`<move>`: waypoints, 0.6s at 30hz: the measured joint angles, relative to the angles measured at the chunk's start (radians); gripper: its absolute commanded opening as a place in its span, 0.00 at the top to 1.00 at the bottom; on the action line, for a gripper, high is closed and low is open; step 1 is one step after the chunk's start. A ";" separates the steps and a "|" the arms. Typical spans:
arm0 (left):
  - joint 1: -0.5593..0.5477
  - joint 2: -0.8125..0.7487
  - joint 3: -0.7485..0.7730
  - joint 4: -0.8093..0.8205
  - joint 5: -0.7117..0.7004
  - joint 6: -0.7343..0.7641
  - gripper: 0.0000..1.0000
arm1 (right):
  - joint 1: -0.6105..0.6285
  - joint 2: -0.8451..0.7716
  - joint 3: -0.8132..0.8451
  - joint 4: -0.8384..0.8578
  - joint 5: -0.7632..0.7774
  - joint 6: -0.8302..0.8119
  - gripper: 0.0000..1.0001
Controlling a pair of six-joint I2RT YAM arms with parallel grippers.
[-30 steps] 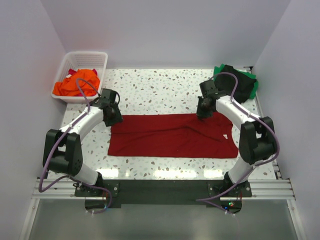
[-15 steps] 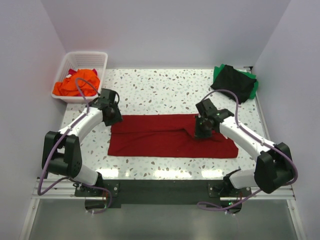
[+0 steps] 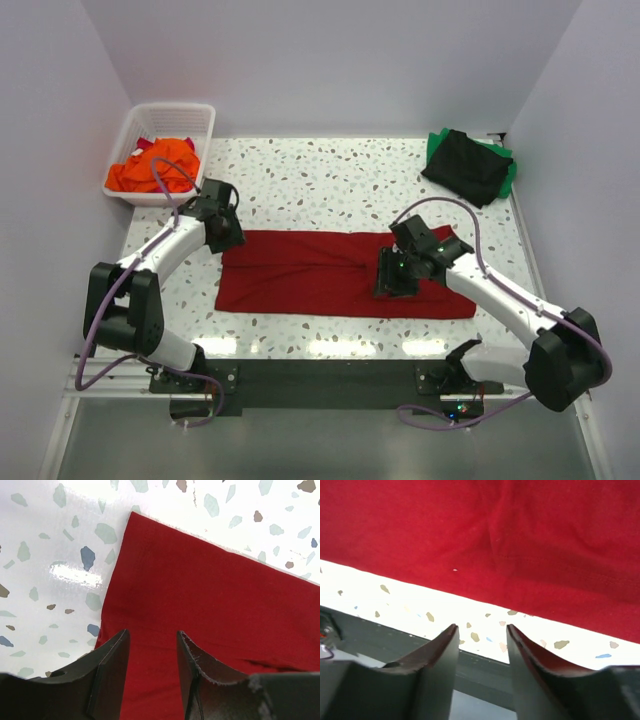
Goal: Fold and stack the t-shirts
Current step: Fold the tshirt
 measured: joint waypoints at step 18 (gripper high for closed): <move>-0.013 0.074 0.059 0.013 0.006 0.082 0.53 | -0.031 0.295 0.217 -0.111 0.474 0.071 0.48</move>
